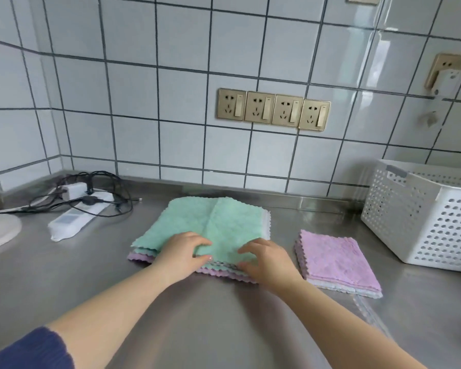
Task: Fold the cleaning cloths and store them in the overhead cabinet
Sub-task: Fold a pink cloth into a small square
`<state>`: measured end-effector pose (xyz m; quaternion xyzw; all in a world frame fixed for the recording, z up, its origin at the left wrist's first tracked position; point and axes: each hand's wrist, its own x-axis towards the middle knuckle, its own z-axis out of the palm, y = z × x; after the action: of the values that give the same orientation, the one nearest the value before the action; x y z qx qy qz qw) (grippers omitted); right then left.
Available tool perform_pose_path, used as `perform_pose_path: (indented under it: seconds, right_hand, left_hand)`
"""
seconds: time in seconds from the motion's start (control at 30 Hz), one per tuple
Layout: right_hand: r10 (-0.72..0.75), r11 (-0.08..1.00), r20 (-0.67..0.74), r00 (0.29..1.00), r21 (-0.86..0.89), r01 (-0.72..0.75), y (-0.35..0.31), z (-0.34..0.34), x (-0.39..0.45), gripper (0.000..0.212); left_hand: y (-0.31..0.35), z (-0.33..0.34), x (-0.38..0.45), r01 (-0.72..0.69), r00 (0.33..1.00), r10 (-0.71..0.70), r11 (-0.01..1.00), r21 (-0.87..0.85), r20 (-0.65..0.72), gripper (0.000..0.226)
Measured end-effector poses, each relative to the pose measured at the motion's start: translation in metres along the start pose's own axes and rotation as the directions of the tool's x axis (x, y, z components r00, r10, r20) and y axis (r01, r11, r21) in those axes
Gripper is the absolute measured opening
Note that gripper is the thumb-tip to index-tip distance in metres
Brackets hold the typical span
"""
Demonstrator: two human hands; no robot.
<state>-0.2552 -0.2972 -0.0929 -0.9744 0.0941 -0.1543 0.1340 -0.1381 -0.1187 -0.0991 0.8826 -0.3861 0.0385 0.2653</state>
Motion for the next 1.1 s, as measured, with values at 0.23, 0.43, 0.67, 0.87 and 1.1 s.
perform_pose_path:
  seconds: [0.23, 0.43, 0.67, 0.87, 1.1]
  right_hand:
    - [0.022, 0.999, 0.054, 0.998, -0.031, -0.020, -0.009, 0.010, 0.002, 0.026]
    - [0.033, 0.999, 0.050, 0.998, -0.022, -0.032, -0.006, 0.007, 0.005, 0.023]
    - [0.017, 1.000, 0.091, 0.996, -0.002, -0.016, -0.003, 0.000, 0.007, 0.022]
    - [0.052, 0.998, 0.052, 0.997, -0.034, -0.050, -0.002, -0.001, 0.010, 0.024]
    - [0.122, 0.986, -0.002, 0.992, -0.114, -0.122, -0.004, 0.006, 0.016, 0.031]
  left_hand:
    - [-0.035, -0.015, -0.008, 0.075, 0.997, -0.074, 0.994, -0.075, 0.017, 0.028]
    - [-0.044, -0.015, 0.001, 0.140, 0.990, -0.144, 0.970, -0.199, -0.004, 0.017]
    - [-0.053, -0.021, 0.009, 0.136, 0.990, -0.125, 0.966, -0.219, 0.063, 0.020]
    - [-0.071, -0.030, 0.002, 0.017, 0.997, -0.014, 0.999, -0.036, 0.078, 0.029]
    - [-0.080, -0.044, 0.000, 0.016, 1.000, -0.018, 0.996, 0.082, 0.023, 0.030]
